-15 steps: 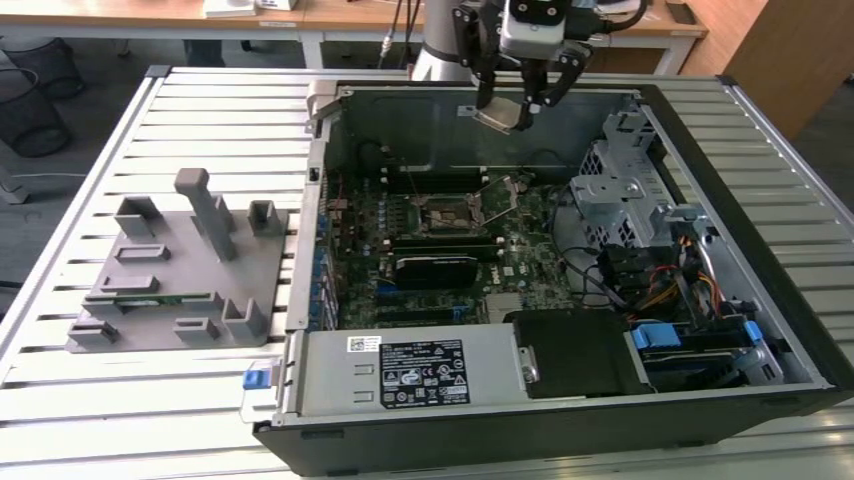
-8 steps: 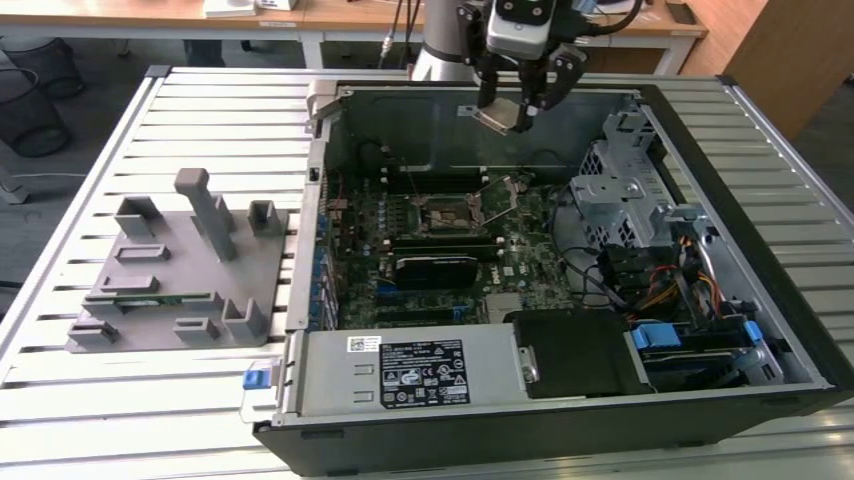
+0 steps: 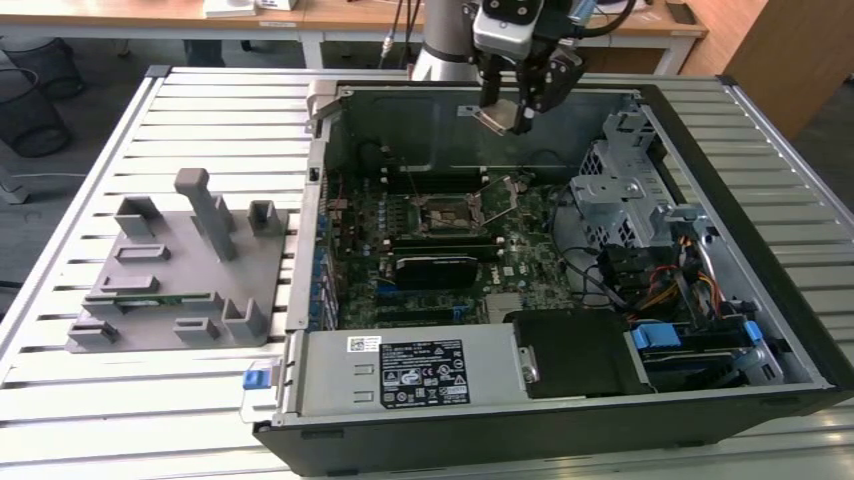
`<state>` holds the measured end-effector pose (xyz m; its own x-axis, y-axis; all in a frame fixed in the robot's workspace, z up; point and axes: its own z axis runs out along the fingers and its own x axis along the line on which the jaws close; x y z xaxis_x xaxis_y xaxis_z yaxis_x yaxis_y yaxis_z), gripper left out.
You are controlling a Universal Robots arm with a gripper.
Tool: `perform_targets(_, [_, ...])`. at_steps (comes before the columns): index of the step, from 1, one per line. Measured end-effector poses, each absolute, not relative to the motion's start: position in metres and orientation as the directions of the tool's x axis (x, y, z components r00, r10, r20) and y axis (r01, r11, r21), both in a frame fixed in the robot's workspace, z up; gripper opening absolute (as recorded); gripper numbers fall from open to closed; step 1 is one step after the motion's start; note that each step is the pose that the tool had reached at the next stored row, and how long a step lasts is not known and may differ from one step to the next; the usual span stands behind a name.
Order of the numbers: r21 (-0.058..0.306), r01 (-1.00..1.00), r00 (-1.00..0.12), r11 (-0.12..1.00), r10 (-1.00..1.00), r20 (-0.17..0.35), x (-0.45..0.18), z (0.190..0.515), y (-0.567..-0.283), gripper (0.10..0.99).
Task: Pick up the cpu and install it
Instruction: 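Place the cpu into insertion slot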
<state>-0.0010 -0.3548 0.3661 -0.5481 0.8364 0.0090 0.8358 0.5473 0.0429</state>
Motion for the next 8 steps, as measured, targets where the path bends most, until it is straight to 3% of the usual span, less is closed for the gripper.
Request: perform_targets(8, [0.043,0.892,-0.450,0.449,0.893,0.009,-0.0011,0.3654,-0.3548,0.541])
